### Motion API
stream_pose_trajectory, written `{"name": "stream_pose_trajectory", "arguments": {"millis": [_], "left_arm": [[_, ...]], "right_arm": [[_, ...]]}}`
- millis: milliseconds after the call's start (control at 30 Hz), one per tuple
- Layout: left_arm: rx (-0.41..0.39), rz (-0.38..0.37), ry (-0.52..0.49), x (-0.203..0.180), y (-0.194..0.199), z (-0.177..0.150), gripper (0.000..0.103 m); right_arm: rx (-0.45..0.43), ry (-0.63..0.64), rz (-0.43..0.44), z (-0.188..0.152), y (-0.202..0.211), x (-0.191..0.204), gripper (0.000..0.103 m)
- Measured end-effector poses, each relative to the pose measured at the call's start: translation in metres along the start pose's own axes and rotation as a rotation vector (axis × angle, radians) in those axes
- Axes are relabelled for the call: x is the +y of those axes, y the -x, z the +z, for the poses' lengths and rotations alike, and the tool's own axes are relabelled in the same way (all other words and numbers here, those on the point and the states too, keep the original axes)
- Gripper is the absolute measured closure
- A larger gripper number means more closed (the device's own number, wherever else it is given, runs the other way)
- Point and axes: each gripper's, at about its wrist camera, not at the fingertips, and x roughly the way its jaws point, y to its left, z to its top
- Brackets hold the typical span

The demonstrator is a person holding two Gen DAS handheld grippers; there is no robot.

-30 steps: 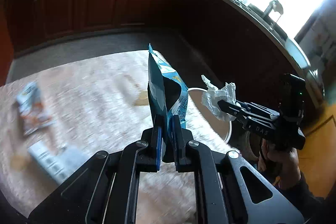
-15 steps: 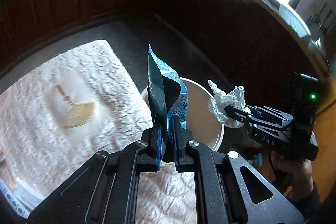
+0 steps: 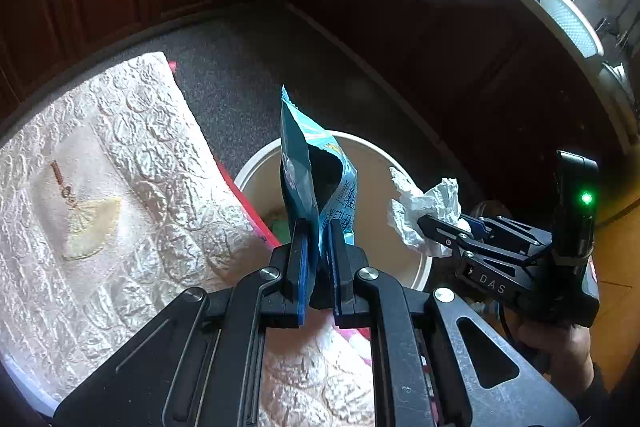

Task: Collect trash
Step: 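Open the right tool to drop the tissue while the left tool drops the blue bag into the bin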

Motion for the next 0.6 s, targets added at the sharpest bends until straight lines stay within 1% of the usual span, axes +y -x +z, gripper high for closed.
{"name": "stream_pose_trajectory", "arguments": {"millis": [200, 267, 300, 333, 367, 400, 433, 500, 600], "left_arm": [[0.018, -0.002, 0.003, -0.003, -0.015, -0.001, 0.097], [0.021, -0.004, 0.000, -0.006, -0.018, -0.002, 0.097], [0.021, 0.000, -0.001, -0.008, -0.019, -0.003, 0.096], [0.019, 0.007, -0.004, -0.017, -0.018, -0.002, 0.096], [0.020, 0.008, -0.005, -0.017, -0.018, -0.002, 0.095], [0.022, 0.009, -0.005, -0.018, -0.019, -0.003, 0.091], [0.024, 0.010, -0.004, -0.014, -0.018, -0.003, 0.088], [0.027, 0.013, -0.004, -0.015, -0.020, -0.003, 0.072], [0.025, 0.007, -0.003, -0.015, -0.021, -0.004, 0.057]], "right_arm": [[0.032, -0.011, -0.033, -0.001, -0.012, -0.006, 0.076], [0.041, -0.002, -0.050, -0.002, -0.015, -0.006, 0.074], [0.044, -0.001, -0.058, -0.002, -0.017, -0.006, 0.067], [0.046, -0.002, -0.067, -0.002, -0.019, -0.006, 0.055], [0.047, -0.007, -0.067, -0.003, -0.019, -0.006, 0.050], [0.044, -0.018, -0.059, -0.004, -0.019, -0.008, 0.048], [0.042, -0.032, -0.053, -0.004, -0.019, -0.010, 0.048], [0.041, -0.046, -0.048, -0.005, -0.018, -0.013, 0.048], [0.039, -0.060, -0.040, -0.006, -0.016, -0.015, 0.048]]}}
